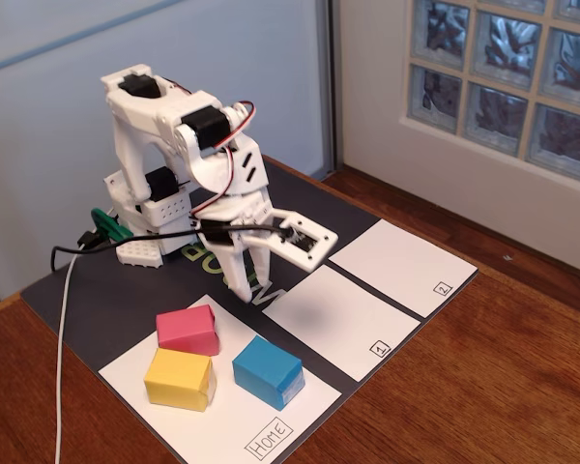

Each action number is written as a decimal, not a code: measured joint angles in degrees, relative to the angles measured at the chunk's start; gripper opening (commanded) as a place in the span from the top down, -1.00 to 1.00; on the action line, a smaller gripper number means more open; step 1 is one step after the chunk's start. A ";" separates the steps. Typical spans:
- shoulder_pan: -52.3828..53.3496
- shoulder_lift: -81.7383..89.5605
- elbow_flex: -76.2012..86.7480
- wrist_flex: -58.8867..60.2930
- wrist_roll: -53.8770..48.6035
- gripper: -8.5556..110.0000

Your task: Move box blue to home

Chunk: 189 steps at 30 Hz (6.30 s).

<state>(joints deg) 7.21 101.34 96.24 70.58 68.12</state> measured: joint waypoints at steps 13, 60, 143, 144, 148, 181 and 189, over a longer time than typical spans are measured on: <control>-5.80 17.75 13.80 6.33 -1.41 0.86; -7.56 74.18 67.06 9.32 15.73 0.86; -7.12 87.01 77.87 8.79 13.62 0.86; -7.12 87.01 77.87 8.79 13.62 0.86; -7.12 87.01 77.87 8.79 13.62 0.86; -7.12 87.01 77.87 8.79 13.62 0.86; -7.12 87.01 77.87 8.79 13.62 0.86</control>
<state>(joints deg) 0.09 188.35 174.11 79.37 81.74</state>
